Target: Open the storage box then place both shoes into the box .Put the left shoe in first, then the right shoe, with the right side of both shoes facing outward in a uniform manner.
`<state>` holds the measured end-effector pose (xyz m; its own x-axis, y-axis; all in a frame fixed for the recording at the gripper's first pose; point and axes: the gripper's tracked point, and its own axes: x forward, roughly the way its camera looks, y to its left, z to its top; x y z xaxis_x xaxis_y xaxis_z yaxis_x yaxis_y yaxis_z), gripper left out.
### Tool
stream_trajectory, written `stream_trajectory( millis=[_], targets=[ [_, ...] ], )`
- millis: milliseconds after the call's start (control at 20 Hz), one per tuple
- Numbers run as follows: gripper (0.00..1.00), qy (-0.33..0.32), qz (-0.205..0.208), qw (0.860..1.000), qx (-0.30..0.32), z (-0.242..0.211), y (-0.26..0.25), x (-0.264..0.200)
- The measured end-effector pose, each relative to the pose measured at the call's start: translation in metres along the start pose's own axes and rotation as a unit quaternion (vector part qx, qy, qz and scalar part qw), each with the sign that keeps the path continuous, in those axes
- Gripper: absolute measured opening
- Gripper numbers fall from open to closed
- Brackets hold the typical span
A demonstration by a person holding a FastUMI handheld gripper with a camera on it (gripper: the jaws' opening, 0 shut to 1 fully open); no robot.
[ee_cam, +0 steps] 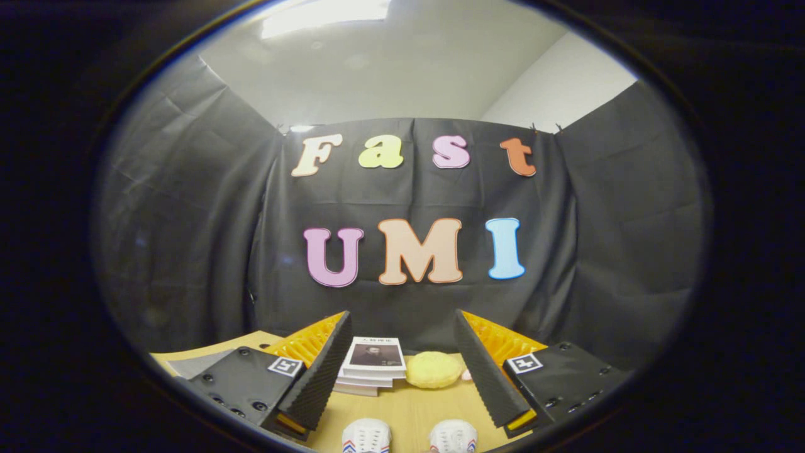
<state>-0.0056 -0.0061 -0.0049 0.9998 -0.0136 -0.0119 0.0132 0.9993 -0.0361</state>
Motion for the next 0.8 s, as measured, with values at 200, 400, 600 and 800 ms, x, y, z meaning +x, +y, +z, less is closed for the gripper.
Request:
stream_trajectory(
  millis=[200, 400, 600, 800],
  targets=[
    [1.00, 0.002, -0.008, 1.000, -0.003, 0.001, -0.007, 0.000],
    [1.00, 0.010, -0.003, 1.000, -0.003, -0.006, -0.005, 0.000],
    [1.00, 0.023, 0.041, 0.999, 0.027, -0.012, 0.014, -0.002],
    [1.00, 0.077, 0.089, 0.989, 0.092, -0.035, 0.035, -0.007]
  ],
)
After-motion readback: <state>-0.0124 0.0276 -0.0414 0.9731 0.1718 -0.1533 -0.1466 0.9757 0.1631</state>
